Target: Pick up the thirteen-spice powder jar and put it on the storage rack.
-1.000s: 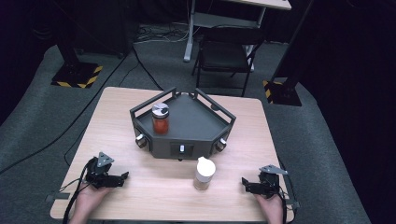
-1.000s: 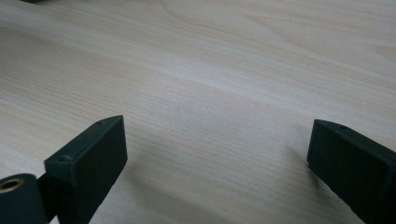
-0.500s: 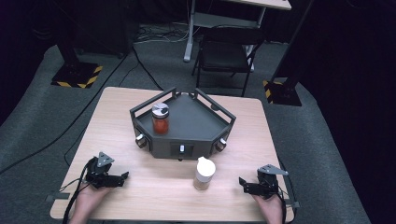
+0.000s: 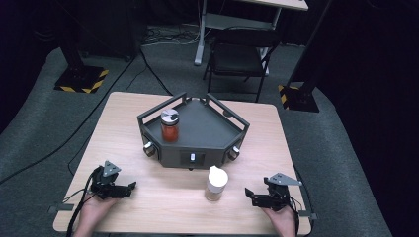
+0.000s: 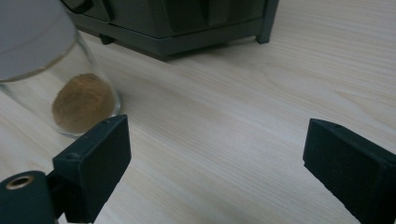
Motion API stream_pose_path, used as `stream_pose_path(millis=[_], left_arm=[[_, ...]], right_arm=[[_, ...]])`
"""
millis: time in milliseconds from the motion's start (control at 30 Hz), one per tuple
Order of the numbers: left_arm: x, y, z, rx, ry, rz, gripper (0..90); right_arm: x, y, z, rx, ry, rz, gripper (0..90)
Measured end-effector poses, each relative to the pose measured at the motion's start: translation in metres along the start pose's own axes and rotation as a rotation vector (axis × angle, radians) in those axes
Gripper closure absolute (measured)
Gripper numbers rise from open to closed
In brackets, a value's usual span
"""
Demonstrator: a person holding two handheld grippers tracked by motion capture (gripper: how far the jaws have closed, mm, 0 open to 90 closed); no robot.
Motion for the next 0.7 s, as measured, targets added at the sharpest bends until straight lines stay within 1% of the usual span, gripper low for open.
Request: stream_pose_path(millis=[367, 700], left_arm=[[0.000, 0.000, 0.000, 0.000, 0.000, 0.000, 2.7], [0.000, 0.000, 0.000, 0.000, 0.000, 0.000, 2.7]], right_arm=[[0.015, -0.001, 0.010, -0.004, 0.048, 0.044, 6.4], [0.029, -0.001, 0.020, -0.024, 0.074, 0.110, 6.2]])
Point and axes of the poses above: each handheld gripper's, and its own axes: y roughly backward along the jaws, z roughly out of its top, x roughly to its left, the point moved 7 cm from there along -y, roughly forward along the jaws, and after that the axes turned 5 degrees about y, right-handed, at the moved point
